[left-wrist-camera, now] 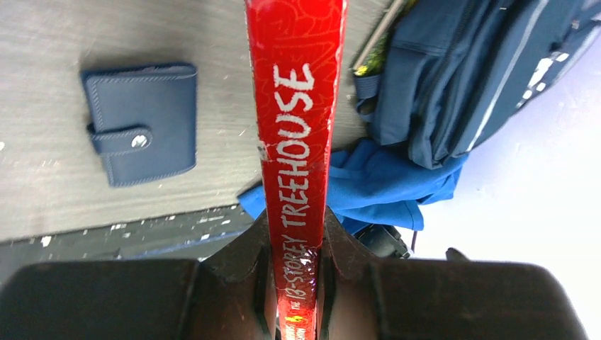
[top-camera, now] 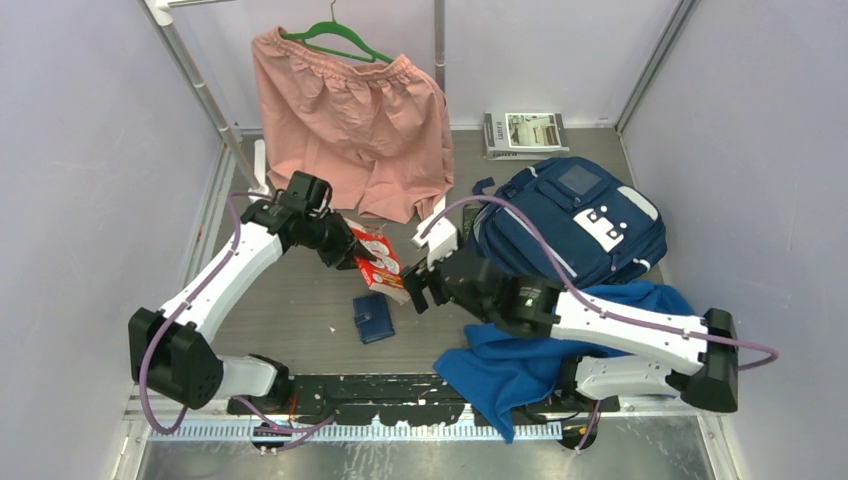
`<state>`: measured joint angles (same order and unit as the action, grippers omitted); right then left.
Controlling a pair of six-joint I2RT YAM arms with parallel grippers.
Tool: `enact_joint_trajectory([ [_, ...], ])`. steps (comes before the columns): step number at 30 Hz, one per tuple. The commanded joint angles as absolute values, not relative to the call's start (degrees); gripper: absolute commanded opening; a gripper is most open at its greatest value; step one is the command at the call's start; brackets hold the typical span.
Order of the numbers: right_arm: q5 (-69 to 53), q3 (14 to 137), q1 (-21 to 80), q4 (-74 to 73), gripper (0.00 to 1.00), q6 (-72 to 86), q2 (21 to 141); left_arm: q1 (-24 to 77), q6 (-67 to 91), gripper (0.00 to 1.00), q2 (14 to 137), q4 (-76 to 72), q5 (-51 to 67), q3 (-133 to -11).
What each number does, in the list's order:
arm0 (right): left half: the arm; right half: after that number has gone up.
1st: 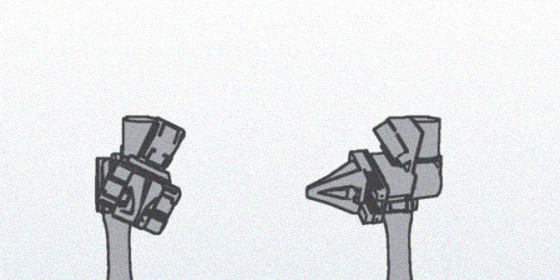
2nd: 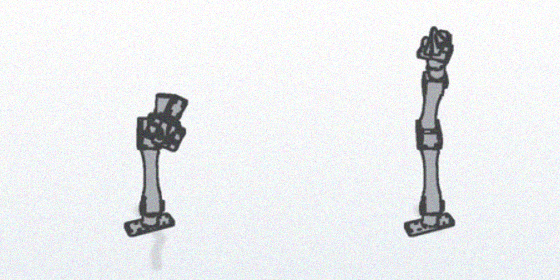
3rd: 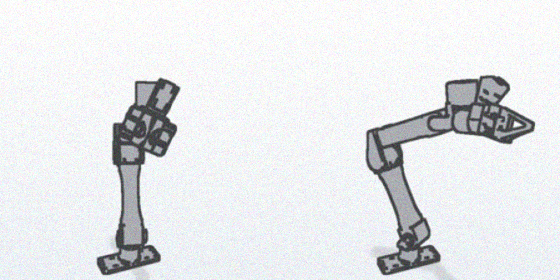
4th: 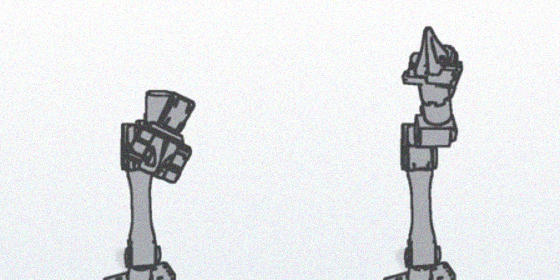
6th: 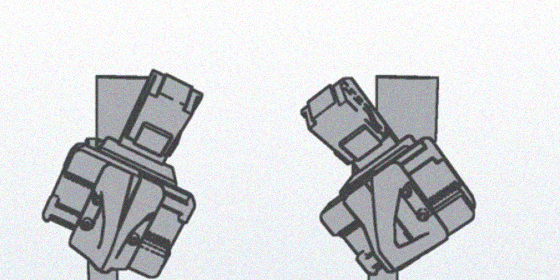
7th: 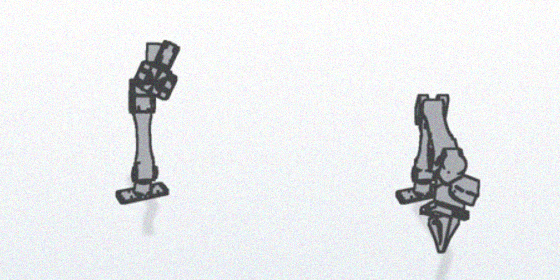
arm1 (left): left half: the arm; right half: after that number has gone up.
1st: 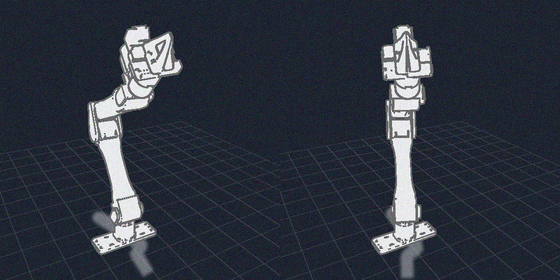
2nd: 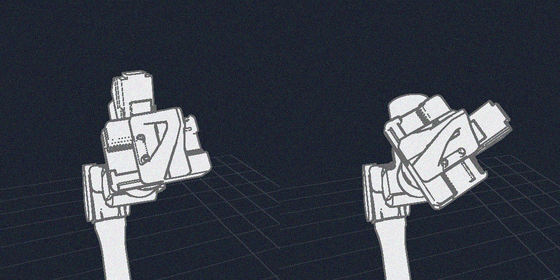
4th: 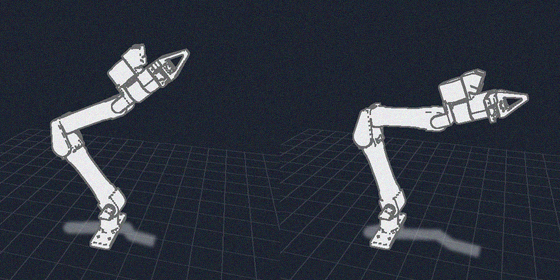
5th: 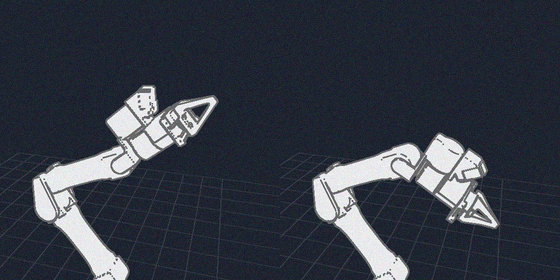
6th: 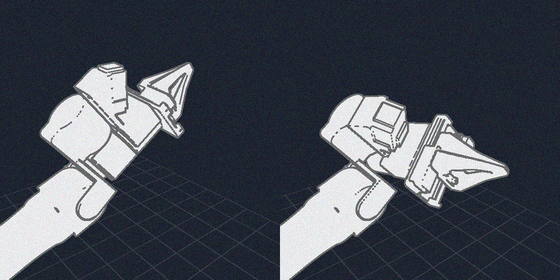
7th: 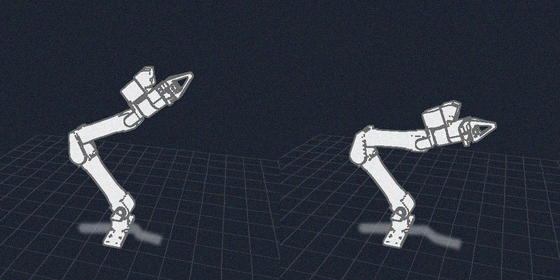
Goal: Pack the student bag
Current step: Pick up the book from the center of the board.
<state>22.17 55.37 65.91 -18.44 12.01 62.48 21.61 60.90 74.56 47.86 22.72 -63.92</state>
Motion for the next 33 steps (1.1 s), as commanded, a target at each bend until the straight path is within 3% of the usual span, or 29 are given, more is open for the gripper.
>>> enact_joint_trajectory([
  [1,32.9,55.4,71.9,-12.4,0.87,3.9,67.4,21.4,63.1,0.00,77.0,59.5,22.6,-70.5],
  [13,29.3,56.5,75.0,-1.2,0.87,4.1,77.3,21.3,66.5,0.00,76.7,58.6,26.9,-70.0],
  [21,35.1,54.4,75.1,7.7,0.82,3.2,83.4,21.3,66.8,0.00,75.6,58.1,28.3,-70.0],
  [24,36.6,54.2,75.1,9.8,0.63,3.1,85.2,21.2,66.5,0.00,75.6,58.0,28.9,-69.5],
  [28,38.9,54.3,75.1,11.1,0.05,4.5,84.7,21.2,66.6,0.00,75.3,55.4,30.9,-67.7],
  [29,39.9,54.3,75.0,10.7,0.02,5.0,84.2,21.2,66.5,0.02,75.0,54.5,31.3,-67.3],
  [32,39.3,54.3,74.4,7.2,0.01,6.4,80.9,21.0,65.9,0.31,73.6,52.2,30.9,-66.7],
  [33,36.3,54.5,73.3,4.9,0.01,7.8,79.4,20.7,65.5,0.51,72.8,51.9,30.4,-66.8],
])
